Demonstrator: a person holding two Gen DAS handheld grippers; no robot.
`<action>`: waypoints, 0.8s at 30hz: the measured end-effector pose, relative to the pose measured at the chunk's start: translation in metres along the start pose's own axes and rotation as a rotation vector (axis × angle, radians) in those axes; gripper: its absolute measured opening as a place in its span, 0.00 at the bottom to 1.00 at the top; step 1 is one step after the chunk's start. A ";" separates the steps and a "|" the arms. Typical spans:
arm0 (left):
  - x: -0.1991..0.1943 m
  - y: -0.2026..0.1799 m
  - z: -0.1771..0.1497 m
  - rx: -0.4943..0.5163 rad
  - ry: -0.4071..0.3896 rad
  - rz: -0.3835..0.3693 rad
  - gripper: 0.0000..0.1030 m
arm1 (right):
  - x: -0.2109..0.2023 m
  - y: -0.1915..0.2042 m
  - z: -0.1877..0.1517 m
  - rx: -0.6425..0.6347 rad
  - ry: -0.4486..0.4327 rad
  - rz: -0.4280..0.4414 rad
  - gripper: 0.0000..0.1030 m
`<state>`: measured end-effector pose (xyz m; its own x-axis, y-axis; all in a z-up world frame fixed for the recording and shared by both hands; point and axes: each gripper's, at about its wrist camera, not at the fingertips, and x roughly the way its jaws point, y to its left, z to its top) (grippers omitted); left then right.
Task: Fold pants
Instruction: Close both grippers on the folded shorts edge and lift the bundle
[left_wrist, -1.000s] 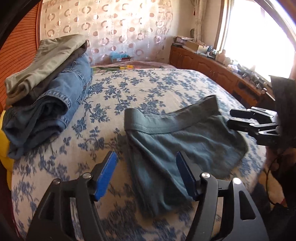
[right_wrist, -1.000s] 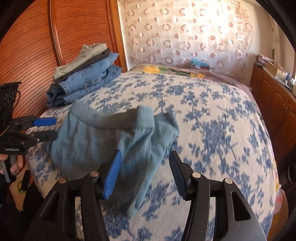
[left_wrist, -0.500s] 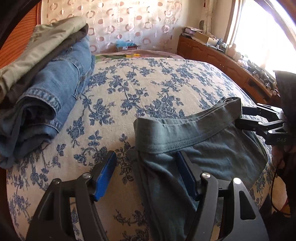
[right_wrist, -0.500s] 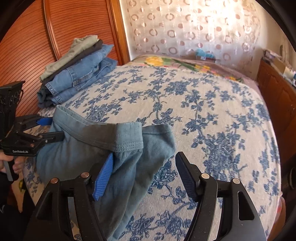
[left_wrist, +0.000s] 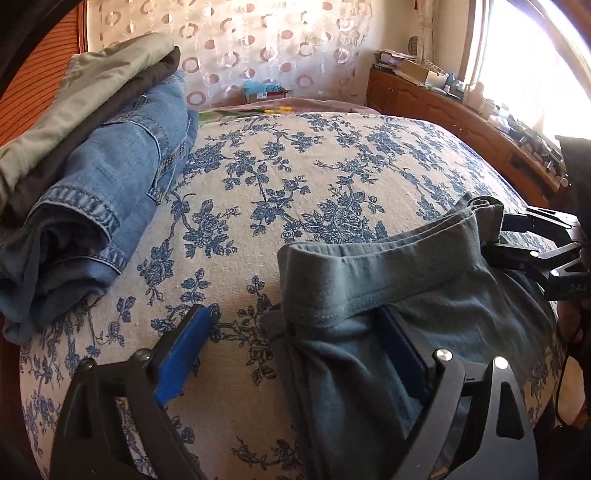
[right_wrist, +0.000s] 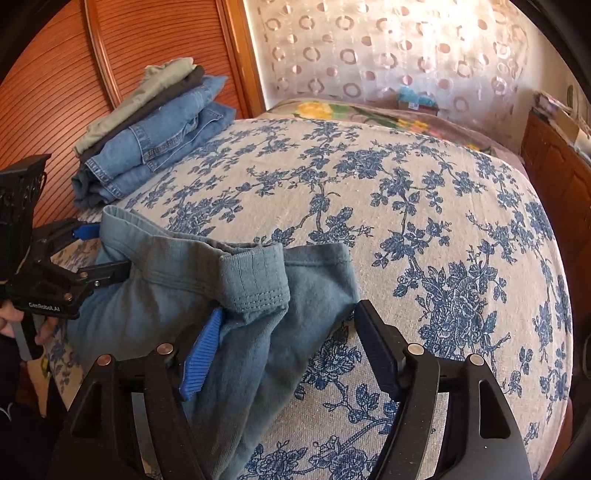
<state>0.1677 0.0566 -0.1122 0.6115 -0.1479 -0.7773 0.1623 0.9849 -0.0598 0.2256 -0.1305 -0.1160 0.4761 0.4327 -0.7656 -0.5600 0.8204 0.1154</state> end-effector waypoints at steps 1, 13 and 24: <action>0.000 0.000 0.000 0.000 0.001 -0.001 0.89 | 0.000 0.000 0.000 0.000 0.000 0.000 0.72; -0.004 0.013 0.002 -0.054 -0.004 -0.073 0.80 | 0.001 0.006 -0.001 -0.024 0.007 0.044 0.48; -0.008 0.011 0.004 -0.074 0.001 -0.173 0.37 | 0.001 0.010 -0.001 -0.029 0.014 0.099 0.29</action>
<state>0.1674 0.0685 -0.1039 0.5782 -0.3158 -0.7523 0.2080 0.9486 -0.2383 0.2192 -0.1222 -0.1160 0.4081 0.5053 -0.7604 -0.6229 0.7630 0.1727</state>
